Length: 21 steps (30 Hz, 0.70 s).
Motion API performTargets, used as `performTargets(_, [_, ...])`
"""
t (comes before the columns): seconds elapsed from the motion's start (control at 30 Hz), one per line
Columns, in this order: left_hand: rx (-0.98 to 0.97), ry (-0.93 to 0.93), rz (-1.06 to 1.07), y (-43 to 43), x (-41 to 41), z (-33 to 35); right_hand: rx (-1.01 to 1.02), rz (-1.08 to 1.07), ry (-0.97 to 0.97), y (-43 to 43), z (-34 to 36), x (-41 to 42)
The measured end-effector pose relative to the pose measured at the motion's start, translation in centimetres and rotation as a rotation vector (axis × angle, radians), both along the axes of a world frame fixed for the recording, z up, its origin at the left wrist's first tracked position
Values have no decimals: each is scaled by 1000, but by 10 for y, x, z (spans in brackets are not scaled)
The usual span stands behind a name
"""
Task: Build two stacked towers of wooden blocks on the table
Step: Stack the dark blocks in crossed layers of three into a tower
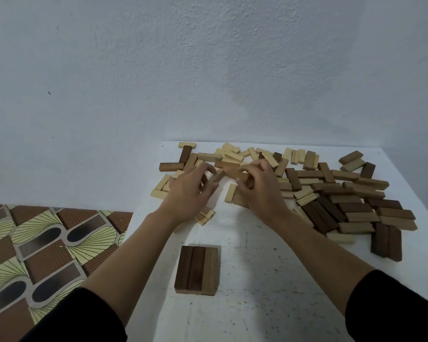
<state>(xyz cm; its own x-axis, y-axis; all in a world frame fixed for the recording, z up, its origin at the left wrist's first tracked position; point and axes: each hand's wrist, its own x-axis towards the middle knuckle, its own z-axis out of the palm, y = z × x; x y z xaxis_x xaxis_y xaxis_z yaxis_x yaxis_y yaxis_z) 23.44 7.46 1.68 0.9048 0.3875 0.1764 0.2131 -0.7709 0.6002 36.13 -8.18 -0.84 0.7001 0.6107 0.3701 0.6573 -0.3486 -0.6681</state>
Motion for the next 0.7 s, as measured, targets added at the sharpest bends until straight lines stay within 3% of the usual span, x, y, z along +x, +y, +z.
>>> performTargets(0.17, [-117,-30,0,-30,-18,23,197,-126,225,-39,11,-27])
performTargets(0.27, [-113,-33,-7,-51,-25,31,238,-163,253,-63,16,-46])
performTargets(0.47, [-11,30,-103,-100,-34,22,154,-170,208,-113,4,-78])
performTargets(0.7, [202,318,-162,-141,-28,9,2,-190,84,-151,-13,-95])
